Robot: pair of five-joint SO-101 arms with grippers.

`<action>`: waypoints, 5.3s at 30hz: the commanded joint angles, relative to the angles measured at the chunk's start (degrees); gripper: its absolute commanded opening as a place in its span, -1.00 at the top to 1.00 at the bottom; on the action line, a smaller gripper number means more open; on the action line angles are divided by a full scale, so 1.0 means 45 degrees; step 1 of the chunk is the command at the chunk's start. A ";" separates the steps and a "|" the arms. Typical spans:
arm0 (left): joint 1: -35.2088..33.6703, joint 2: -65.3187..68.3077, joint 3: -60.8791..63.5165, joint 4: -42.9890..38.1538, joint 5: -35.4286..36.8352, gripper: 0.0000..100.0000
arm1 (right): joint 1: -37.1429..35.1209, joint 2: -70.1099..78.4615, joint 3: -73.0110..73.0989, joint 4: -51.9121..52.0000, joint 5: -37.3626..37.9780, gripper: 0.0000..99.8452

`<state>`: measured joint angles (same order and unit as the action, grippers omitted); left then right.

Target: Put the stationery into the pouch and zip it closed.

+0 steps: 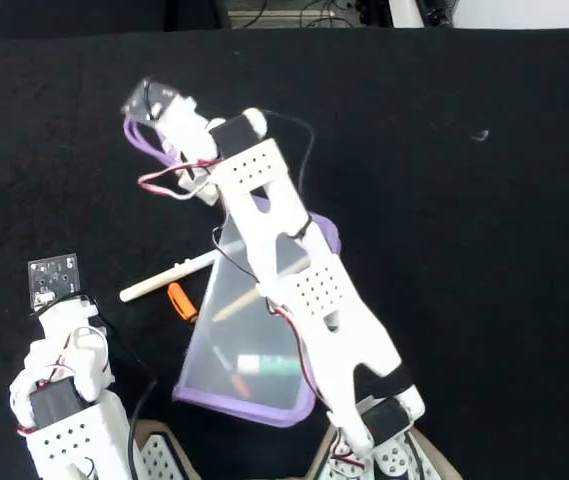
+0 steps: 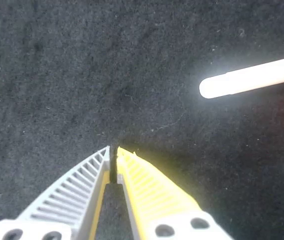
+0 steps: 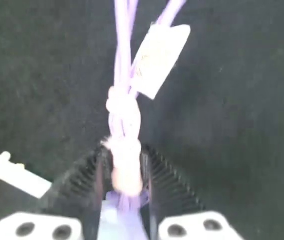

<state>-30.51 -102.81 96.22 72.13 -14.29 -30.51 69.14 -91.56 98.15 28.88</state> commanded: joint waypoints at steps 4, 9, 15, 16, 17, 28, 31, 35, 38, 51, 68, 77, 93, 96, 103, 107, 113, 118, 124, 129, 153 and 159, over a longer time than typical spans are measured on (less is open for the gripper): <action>-0.0068 0.0020 0.0283 0.0020 0.0137 0.94 | -0.0156 -0.3487 -0.0498 0.0586 -0.0293 0.98; -0.0068 0.0020 0.0283 0.0020 0.0137 0.94 | -0.0176 -0.5578 -0.0928 0.0078 -0.0293 0.98; -0.0068 0.0020 0.0283 0.0020 0.0137 0.94 | -0.0117 -0.7746 -0.0928 -0.2305 -0.0293 0.98; -0.0068 0.0020 0.0283 0.0020 0.0137 0.94 | -0.0117 -0.8078 -0.0889 -0.2813 -0.0274 0.98; -0.0068 0.0020 0.0283 0.0020 0.0137 0.94 | -0.0117 -0.8332 -0.0889 -0.3341 -0.0234 0.98; -0.0068 0.0020 0.0283 0.0020 0.0137 0.94 | 0.1055 -0.8547 -0.0752 -0.6623 -0.0176 0.98; -0.0068 0.0020 0.0283 0.0020 0.0137 0.94 | 0.1348 -0.8274 -0.0654 -0.5763 -0.0176 0.98; -0.0068 0.0020 0.0283 0.0020 0.0137 0.94 | 0.1817 -0.7609 -0.0791 -0.3556 -0.0176 0.98; -0.0068 0.0020 0.0283 0.0020 0.0137 0.94 | 0.2442 -0.7121 -0.0791 -0.1602 -0.0176 0.98; -0.0068 0.0020 0.0283 0.0020 0.0137 0.94 | 0.6740 -0.6164 -0.0811 -0.1016 -0.0156 0.98; -0.0068 0.0020 0.0283 0.0020 0.0137 0.94 | 1.0237 -0.7941 -0.0772 -0.6408 -0.0156 0.98; -0.0068 0.0020 0.0283 0.0020 0.0137 0.94 | 0.8654 -0.7863 -0.0635 -0.5001 -0.0176 0.98; -0.0068 0.0020 0.0283 0.0020 0.0137 0.94 | 0.4357 -0.4523 -0.0869 -0.3575 -0.0801 0.98; -0.0049 0.0020 0.0283 0.0020 0.0137 0.94 | 0.4591 -0.4484 -0.0947 -0.3516 -0.1778 0.98; -0.0049 0.0020 0.0283 0.0020 0.0137 0.94 | 0.4962 -0.5109 -0.0947 -0.0938 -0.1778 0.98; -0.0049 0.0020 0.0283 0.0020 0.0137 0.94 | 0.5861 -0.5734 -0.0947 0.0332 -0.1778 0.98; -0.0049 0.0020 0.0283 0.0020 0.0137 0.94 | 0.7385 -0.6203 -0.0928 0.0664 -0.1778 0.98; -0.0049 0.0020 0.0283 0.0020 0.0137 0.94 | 0.7658 -0.6222 -0.0908 0.0703 -0.1836 0.98; -0.0049 0.0020 0.0283 0.0020 0.0137 0.94 | 0.6720 -0.6222 -0.0908 0.0723 -0.1895 0.98; -0.0049 0.0020 0.0283 0.0020 0.0137 0.94 | 0.5314 -0.6281 -0.0908 0.0742 -0.1895 0.98; -0.0049 0.0020 0.0283 0.0020 0.0137 0.94 | 0.1543 -0.8645 -0.0654 -0.5158 -0.2950 0.98; -0.0049 0.0020 0.0283 0.0020 0.0137 0.94 | 0.0313 -0.8137 -0.0635 -0.7170 -0.2950 0.98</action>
<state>-30.51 -102.81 96.22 72.13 -14.29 -25.14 32.04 -93.85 72.48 16.04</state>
